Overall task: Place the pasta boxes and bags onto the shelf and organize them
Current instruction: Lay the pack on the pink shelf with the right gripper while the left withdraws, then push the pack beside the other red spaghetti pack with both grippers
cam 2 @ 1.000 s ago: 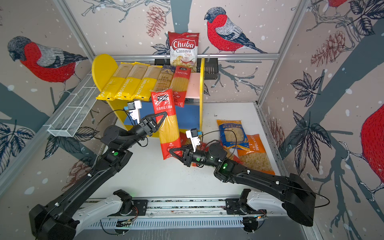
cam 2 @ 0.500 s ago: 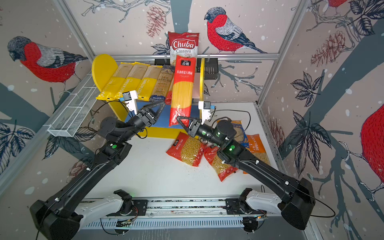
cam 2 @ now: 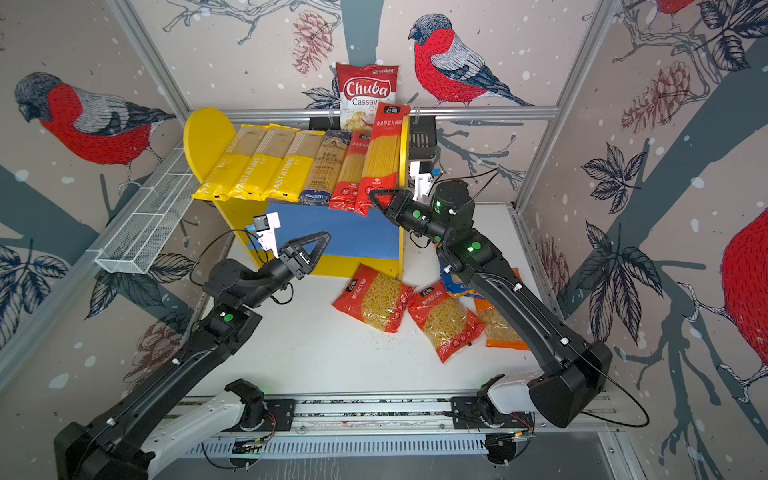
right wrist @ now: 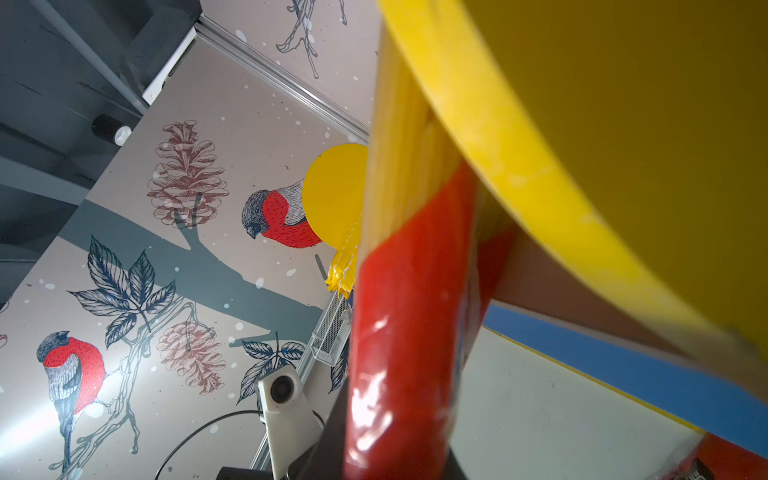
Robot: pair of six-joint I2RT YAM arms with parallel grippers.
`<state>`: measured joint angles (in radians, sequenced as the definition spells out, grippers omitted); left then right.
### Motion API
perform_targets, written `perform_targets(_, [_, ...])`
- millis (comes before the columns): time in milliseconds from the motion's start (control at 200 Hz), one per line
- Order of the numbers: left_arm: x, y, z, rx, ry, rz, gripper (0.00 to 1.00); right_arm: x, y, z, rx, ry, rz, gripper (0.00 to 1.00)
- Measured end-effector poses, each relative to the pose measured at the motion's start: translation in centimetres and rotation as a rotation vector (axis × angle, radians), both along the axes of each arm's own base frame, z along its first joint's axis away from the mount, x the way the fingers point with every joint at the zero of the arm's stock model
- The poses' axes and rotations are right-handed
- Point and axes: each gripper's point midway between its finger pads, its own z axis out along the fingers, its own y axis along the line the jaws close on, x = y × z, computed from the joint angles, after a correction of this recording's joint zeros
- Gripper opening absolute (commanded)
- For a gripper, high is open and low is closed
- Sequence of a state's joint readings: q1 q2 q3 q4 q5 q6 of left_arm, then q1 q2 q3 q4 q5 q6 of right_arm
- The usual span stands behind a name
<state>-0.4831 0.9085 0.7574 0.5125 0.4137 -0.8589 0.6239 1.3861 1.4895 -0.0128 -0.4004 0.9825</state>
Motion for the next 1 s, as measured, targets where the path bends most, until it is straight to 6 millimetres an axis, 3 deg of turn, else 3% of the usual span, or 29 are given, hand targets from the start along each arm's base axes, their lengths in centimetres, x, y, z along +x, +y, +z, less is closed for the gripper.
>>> perform_targets(140, [-0.1,0.1,-0.3,-0.001,0.006,0.0,0.61,0.6,0.2,-0.2,-0.004,0.032,0.01,0.04])
perform_targets(300, [0.0,0.0,-0.9,0.002,0.021,-0.001,0.61,1.2,-0.3,-0.9,0.016,0.079,0.005,0.3])
perform_targets(445, [0.0,0.0,-1.5,-0.003,0.043,-0.006,0.61,1.5,-1.0,-1.3,0.021,0.074,-0.027,0.45])
perform_targets(805, [0.7,-0.6,-2.1,0.002,0.056,-0.013,0.64,0.5,-2.2,-2.6,0.041,0.071,-0.084,0.47])
perform_targets(906, [1.2,-1.6,-1.2,0.0,0.05,-0.035,0.74,0.4,-2.0,-2.5,0.055,0.073,-0.079,0.47])
perform_targets(1001, [1.6,-2.8,0.2,-0.01,0.03,-0.057,0.74,0.6,-1.7,-2.0,0.066,0.06,-0.077,0.43])
